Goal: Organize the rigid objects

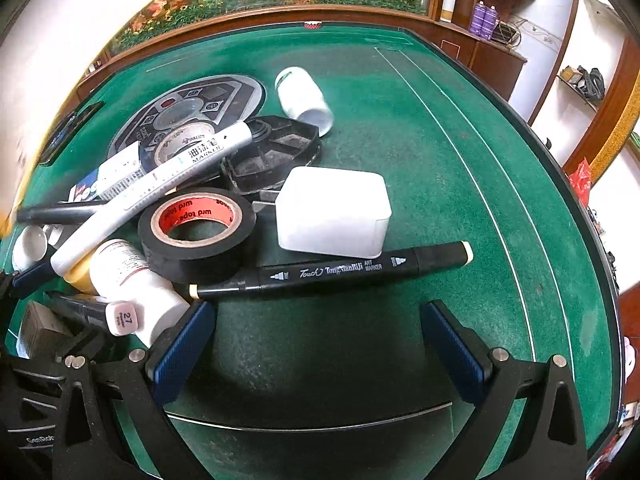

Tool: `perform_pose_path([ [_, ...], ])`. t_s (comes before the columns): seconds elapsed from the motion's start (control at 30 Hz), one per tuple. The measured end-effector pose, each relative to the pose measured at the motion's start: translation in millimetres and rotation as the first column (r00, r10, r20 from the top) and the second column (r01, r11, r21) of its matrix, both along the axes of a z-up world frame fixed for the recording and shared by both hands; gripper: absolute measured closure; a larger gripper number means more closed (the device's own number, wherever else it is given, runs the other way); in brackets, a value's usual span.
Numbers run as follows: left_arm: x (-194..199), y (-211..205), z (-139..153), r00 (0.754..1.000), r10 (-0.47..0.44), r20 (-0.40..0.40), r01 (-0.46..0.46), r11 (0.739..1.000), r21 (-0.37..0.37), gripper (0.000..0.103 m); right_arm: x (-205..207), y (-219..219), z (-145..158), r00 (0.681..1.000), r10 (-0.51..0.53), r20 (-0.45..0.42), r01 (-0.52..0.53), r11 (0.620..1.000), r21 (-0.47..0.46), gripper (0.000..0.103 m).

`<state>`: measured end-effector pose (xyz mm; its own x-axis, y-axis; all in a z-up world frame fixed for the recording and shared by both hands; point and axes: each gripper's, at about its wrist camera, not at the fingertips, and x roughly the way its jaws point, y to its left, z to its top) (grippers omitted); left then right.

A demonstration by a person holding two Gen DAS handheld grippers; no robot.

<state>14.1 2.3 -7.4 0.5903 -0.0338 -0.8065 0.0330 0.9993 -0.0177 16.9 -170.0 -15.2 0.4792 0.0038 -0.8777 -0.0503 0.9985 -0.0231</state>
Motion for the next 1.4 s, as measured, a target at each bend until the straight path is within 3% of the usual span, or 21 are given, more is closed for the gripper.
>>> perform_pose_path([
  [0.83,0,0,0,1.0,-0.001,0.001,0.001,1.0,0.0,0.0,1,1,0,1.0,0.007,0.0,-0.007,1.0,-0.001,0.0],
  [1.4,0,1,0,1.0,-0.001,0.001,0.001,1.0,0.0,0.0,-22,-19,8,0.959,0.262,-0.106,-0.259,0.965,0.047,0.0],
])
